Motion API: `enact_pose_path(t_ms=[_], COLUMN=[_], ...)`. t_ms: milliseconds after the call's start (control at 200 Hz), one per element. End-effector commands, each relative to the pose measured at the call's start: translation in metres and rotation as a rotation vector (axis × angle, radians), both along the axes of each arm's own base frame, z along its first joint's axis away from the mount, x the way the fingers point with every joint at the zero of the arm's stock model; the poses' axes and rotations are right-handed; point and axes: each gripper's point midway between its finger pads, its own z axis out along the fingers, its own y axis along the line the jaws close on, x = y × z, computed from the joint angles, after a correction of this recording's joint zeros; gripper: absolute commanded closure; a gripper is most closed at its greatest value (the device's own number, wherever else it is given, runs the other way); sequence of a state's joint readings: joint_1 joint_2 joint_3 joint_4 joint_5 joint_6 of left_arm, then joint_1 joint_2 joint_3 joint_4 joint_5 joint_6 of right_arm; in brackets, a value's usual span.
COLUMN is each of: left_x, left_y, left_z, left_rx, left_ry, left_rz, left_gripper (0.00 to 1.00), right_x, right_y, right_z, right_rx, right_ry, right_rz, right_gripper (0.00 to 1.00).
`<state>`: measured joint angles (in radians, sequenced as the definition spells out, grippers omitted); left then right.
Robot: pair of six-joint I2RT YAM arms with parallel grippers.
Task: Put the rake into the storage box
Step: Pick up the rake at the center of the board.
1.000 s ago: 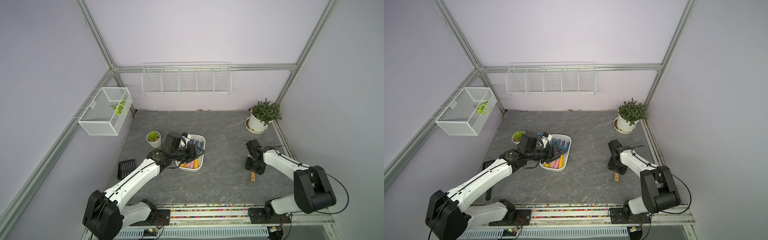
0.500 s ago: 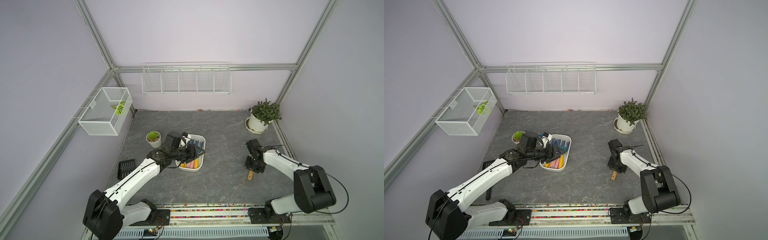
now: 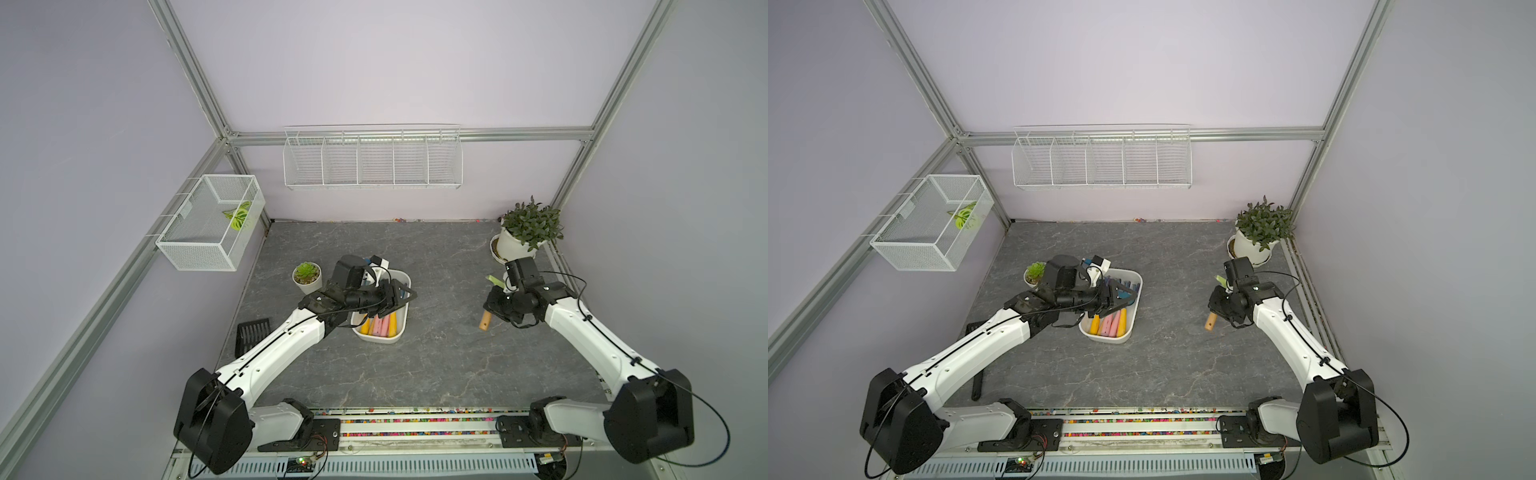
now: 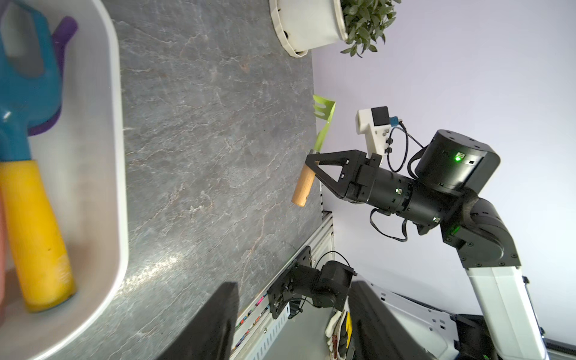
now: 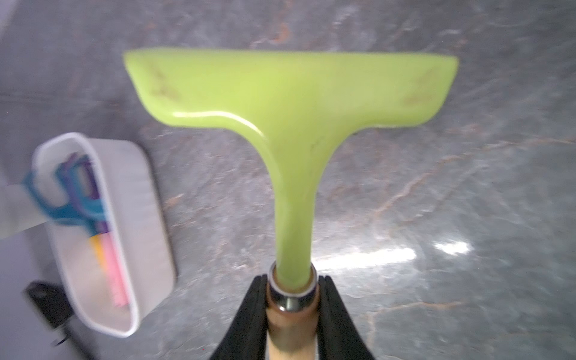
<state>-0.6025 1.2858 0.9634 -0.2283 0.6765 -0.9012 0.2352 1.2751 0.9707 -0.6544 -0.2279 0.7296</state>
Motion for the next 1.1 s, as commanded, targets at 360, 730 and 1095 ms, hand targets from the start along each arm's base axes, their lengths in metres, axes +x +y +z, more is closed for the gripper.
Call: enact_pose_path(t_ms=[360,730,1095], left_x=[-0.002,-0.009,-0.016], left_y=[-0.026,-0.034,-0.034], left_z=[0.049,0.076,0.086], left_rx=[-0.204,-0.303,-0.331], left_ry=[-0.079,-0.113,-0.105], left_rz=[-0.137,-0.205,-0.235], left_gripper=[0.38,0.37,0.41], right_x=[0.019,0.024,0.017], right_y=[0.099,0.149,0.181], right_z=[0.134,0.177,0.193], right_rx=[0.693,0.870,0.930], right_ry=[-0.268,-0.298,-0.306], right_rz=[0.180,0.232,0.315], right_gripper=[1.00,1.00,1.00])
